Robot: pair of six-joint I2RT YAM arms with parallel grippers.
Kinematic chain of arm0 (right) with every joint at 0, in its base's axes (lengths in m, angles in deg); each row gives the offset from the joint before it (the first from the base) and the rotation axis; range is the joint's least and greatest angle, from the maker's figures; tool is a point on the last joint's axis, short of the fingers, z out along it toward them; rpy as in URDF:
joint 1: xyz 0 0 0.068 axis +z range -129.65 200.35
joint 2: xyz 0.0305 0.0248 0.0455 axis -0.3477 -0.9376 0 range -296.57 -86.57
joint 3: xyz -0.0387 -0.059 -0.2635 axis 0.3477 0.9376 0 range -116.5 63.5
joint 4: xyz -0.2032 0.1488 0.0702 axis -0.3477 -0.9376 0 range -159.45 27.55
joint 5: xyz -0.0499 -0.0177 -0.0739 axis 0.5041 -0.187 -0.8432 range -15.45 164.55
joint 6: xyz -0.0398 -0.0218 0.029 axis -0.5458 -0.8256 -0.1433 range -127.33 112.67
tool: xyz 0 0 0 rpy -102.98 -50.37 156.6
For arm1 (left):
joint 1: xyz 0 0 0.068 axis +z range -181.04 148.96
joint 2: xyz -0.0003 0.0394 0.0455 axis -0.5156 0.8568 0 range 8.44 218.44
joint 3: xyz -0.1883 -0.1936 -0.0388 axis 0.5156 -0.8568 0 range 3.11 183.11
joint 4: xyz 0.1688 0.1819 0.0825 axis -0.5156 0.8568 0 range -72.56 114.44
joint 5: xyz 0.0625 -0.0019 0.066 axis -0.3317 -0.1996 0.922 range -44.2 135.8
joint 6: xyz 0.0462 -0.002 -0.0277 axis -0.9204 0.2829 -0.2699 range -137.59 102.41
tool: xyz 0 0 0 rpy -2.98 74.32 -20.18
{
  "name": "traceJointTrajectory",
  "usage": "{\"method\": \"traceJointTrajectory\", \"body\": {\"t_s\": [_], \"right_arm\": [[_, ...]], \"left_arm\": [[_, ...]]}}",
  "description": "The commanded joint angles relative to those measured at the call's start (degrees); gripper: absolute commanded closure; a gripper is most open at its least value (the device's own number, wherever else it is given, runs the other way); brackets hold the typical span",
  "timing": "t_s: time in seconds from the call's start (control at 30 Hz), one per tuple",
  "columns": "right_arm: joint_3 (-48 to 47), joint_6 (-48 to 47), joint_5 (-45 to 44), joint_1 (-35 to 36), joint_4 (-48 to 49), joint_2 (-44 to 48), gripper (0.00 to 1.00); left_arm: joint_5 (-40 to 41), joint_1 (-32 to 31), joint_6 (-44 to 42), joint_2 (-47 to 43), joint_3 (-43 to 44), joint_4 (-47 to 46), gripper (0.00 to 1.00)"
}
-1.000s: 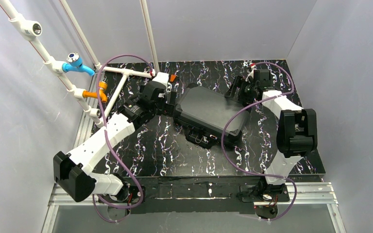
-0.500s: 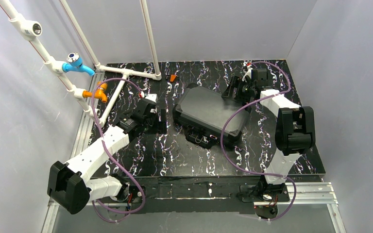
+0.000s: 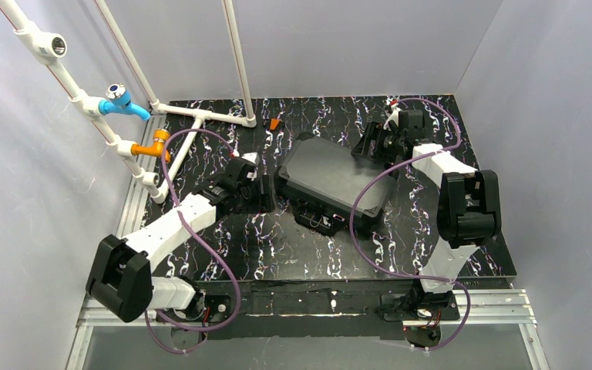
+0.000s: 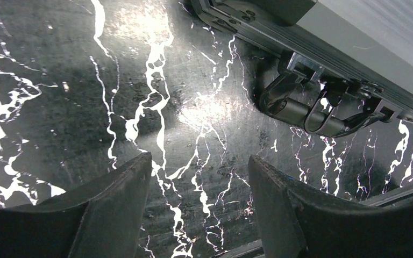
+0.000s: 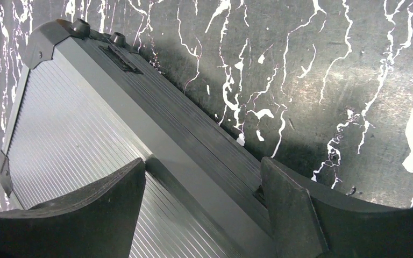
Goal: Pack up texas hold em set
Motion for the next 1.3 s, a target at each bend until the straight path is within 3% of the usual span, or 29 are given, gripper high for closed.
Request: {"method": "traceJointTrajectory", "body": {"t_s": [0.0,1.0,1.27], "right_arm": [[6.8,-1.7,-0.5,1.7,-9.3,1.9,0.17],[25.5,3.8,2.6,2.9,-8.3,18.5,0.18],[25.7,4.1,2.1,3.8,-10.5,22.3,0.18]], "left_arm": [[-4.6,0.2,0.6,2.8,-0.6,-3.8,0.36],[-11.1,0.1,-3.3,26.9,14.0,-9.9,0.4],[-13.0,-0.9,-5.6,27.5,17.8,-7.7,0.39]]}}
